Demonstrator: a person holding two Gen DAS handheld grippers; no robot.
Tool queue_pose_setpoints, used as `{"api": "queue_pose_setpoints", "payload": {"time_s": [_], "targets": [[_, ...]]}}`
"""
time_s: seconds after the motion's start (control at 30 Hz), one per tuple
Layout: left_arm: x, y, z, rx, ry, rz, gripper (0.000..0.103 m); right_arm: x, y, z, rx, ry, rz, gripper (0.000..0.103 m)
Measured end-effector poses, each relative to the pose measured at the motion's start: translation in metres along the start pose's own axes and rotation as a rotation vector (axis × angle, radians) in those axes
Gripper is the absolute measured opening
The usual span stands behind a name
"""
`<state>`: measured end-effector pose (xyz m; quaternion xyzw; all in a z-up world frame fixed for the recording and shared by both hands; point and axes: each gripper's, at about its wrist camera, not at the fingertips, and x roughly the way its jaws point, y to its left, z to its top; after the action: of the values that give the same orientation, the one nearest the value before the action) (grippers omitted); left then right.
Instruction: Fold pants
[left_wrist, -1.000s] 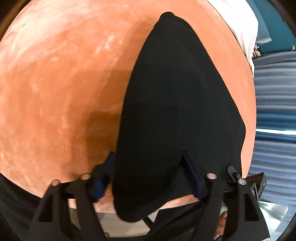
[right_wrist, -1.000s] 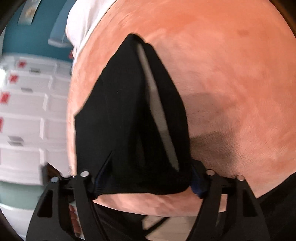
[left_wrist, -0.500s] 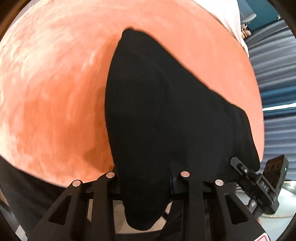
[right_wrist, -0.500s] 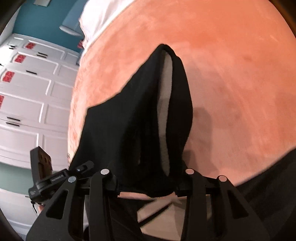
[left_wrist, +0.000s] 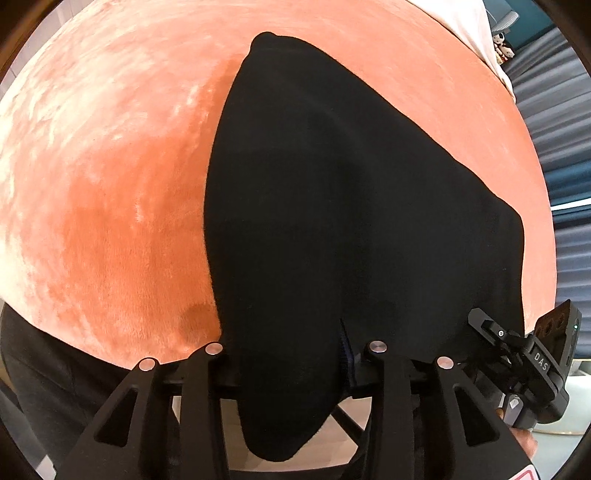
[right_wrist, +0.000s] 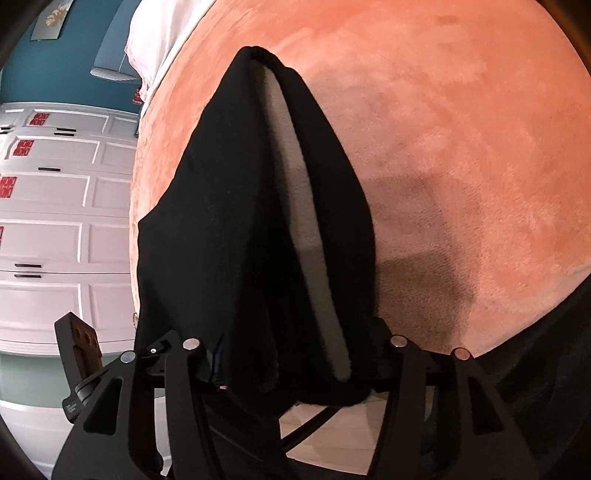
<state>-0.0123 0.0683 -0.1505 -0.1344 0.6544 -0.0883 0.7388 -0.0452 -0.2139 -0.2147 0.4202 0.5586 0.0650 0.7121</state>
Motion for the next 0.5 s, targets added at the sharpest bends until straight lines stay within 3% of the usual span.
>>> {"api": "queue_pose_setpoints", "payload": {"time_s": [0.07, 0.2, 0.3, 0.37, 0.4, 0.43, 0.5], "targets": [[0.002, -0.007, -0.001, -0.009, 0.001, 0.003, 0.039, 0.001, 0.001, -0.001, 0.014, 0.003, 0.009, 0.057], [0.011, -0.014, -0.012, -0.051, -0.011, 0.054, 0.074, 0.003, -0.001, 0.002, 0.048, 0.002, 0.027, 0.060], [0.017, -0.009, -0.010, -0.104, -0.003, 0.024, 0.083, 0.000, -0.005, 0.002, 0.061, 0.001, 0.033, 0.061], [0.020, -0.008, -0.009, -0.123, 0.005, 0.001, 0.083, -0.002, -0.008, 0.001, 0.076, -0.001, 0.038, 0.062], [0.020, -0.009, -0.009, -0.123, 0.007, -0.009, 0.078, -0.002, -0.008, 0.002, 0.082, -0.001, 0.043, 0.063], [0.019, -0.012, -0.008, -0.117, 0.006, -0.038, 0.063, -0.002, -0.008, 0.002, 0.084, -0.004, 0.040, 0.063], [0.015, -0.017, -0.009, -0.113, 0.009, -0.072, 0.048, -0.005, -0.006, 0.001, 0.061, -0.011, 0.010, 0.055]]}}
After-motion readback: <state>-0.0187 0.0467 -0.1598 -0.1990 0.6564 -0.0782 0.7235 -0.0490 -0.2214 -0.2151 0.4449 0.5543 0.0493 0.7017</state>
